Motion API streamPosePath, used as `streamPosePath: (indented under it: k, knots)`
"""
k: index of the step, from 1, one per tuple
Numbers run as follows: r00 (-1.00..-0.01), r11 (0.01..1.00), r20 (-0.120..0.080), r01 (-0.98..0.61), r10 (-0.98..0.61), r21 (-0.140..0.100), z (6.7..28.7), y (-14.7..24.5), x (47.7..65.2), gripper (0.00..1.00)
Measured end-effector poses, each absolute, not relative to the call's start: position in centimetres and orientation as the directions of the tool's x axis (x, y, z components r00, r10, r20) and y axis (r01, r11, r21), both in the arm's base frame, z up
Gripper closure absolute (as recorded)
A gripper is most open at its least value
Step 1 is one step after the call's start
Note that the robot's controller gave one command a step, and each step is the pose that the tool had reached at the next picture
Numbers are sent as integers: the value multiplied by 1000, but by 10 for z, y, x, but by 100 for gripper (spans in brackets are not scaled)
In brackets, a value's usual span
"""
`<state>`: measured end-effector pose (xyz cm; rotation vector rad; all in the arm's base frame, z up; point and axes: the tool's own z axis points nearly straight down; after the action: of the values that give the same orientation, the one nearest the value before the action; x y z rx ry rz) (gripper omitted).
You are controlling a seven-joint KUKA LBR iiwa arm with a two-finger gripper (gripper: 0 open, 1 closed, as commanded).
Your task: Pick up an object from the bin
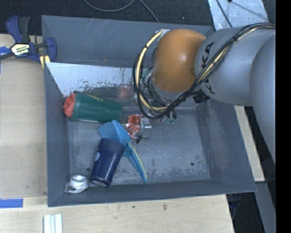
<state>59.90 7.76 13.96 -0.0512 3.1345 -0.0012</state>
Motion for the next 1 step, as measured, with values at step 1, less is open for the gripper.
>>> streamPosePath:
  k: [1]
  knots:
    - [-994,994,-8,-112,-112,1,133,66,594,0]
